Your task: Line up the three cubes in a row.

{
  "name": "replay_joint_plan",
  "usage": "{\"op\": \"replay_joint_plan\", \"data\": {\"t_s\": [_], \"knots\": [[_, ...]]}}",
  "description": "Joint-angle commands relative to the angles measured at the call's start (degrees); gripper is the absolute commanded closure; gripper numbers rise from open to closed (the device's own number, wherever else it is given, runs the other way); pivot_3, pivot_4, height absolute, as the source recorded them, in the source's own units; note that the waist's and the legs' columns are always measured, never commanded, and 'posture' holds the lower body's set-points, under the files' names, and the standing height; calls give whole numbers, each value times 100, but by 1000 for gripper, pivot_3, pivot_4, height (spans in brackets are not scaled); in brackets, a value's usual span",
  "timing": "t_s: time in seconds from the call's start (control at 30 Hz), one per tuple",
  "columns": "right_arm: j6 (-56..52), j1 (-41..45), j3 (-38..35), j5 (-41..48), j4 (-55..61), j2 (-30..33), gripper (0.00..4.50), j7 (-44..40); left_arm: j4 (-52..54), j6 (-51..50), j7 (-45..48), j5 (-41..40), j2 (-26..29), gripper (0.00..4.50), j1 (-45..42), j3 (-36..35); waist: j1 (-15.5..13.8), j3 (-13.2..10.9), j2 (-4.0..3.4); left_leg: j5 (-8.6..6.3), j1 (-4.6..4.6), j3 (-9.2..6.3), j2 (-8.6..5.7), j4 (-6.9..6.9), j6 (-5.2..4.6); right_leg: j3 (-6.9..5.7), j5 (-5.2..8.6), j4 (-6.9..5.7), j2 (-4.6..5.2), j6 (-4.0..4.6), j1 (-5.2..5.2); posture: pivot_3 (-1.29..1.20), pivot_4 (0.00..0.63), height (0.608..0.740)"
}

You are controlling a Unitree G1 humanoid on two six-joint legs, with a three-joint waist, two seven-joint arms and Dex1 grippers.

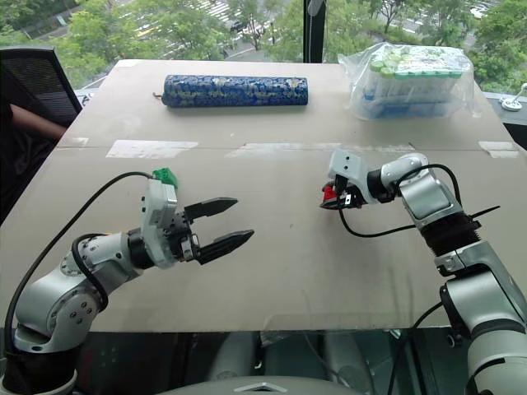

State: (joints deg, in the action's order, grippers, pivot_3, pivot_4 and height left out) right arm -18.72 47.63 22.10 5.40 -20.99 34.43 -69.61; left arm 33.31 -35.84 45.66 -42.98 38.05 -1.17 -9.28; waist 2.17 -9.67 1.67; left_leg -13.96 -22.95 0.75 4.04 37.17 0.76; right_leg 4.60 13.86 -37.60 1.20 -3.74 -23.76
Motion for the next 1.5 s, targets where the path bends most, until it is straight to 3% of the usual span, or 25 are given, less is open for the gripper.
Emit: {"op": "replay_joint_plan", "data": {"t_s": [0.03, 0.57, 0.73, 0.77, 0.8, 1.27, 1.5], "knots": [[231, 245, -76, -92, -63, -67, 3123, -172, 346, 95, -98, -139, 11, 0, 92, -196, 7, 0, -1, 0, 1, 0, 0, 0, 0, 0, 0, -1, 0, 0, 0, 0, 150, 740], [579, 479, -106, -249, -727, -530, 3123, -605, 498, 59, -231, -268, 98, 0, 287, -392, 17, -2, -3, 0, 3, 0, 1, 0, 0, 0, 0, -5, -1, 1, 0, 0, 150, 740], [735, 543, -87, -294, -984, -631, 709, -793, 532, 63, -186, -334, 213, 0, 402, -522, 18, -2, -4, 0, 3, 0, 1, 0, 0, 0, 0, -6, -1, 1, 0, 0, 150, 740], [778, 546, -86, -303, -1034, -647, 709, -803, 538, 66, -180, -336, 237, 0, 425, -551, 19, -2, -4, 0, 3, 0, 1, 0, 0, 0, 0, -6, -1, 1, 0, 0, 150, 740], [852, 548, -100, -324, -1081, -667, 6, -774, 541, 71, -174, -337, 258, 0, 444, -576, 21, -3, -4, 0, 4, 0, 1, 0, 0, 0, 0, -6, -1, 1, 0, 0, 150, 740], [12, -584, -606, 168, 1243, -25, 6, -642, 234, 155, -445, -205, 66, 0, 542, -668, -4, -5, -8, 0, 4, 1, 3, 0, 1, -1, 1, -6, -1, 2, 0, 0, 150, 740], [71, -622, -456, -203, 766, -139, 6, -104, 18, 208, -256, -97, 113, 0, 359, -508, 21, -4, -7, 0, 6, 2, 3, 1, 1, 0, 1, -8, -3, 2, 0, 0, 150, 740]]}}
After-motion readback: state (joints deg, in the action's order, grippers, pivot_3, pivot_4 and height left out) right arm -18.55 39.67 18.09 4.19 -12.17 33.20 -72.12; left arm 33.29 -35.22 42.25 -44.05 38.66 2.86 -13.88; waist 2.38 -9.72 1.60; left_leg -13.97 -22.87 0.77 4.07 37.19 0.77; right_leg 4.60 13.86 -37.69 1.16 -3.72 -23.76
